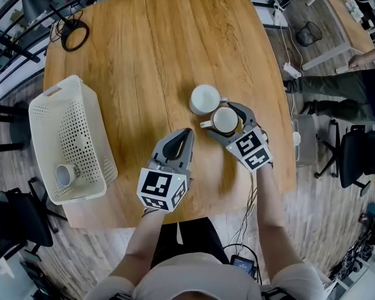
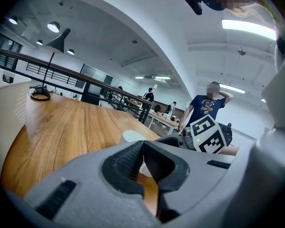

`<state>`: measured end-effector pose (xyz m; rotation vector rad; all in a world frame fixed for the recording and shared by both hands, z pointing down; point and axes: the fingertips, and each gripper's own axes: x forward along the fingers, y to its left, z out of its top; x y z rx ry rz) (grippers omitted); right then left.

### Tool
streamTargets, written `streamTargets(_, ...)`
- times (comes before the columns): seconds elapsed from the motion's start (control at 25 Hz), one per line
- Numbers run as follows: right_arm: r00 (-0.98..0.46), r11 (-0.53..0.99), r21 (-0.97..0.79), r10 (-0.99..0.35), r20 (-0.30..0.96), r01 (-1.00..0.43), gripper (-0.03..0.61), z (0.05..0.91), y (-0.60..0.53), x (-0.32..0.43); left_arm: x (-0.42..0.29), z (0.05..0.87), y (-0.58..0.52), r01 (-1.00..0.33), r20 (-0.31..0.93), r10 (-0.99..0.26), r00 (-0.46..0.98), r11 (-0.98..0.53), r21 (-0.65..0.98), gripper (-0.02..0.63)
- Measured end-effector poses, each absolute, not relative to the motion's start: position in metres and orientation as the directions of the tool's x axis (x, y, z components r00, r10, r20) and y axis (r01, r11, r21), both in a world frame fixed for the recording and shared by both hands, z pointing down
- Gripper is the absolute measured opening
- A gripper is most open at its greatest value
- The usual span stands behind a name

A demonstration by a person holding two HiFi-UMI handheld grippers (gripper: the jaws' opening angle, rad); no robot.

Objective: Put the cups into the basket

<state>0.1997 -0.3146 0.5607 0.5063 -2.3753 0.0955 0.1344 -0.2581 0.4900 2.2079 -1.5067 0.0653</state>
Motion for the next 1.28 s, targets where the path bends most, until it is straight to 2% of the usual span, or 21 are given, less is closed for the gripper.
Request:
streamTargets(0.84, -0.651, 0.871, 0.061, -0.410, 0.639, -0.488, 0.417, 0.554, -0.300, 0.211, 0.131, 0.480, -0.238, -0.898, 0.279, -0.884, 0.376, -0.273, 0.345, 0.009)
streamTargets(1.28, -0.612, 0.852, 0.120, -0.457, 0.646, -0.510, 0.417, 0.529, -0.278, 0.210, 0.122, 0.465, -0.213, -0.899, 0.252, -0.896, 0.366, -0.271, 0.344, 0.009)
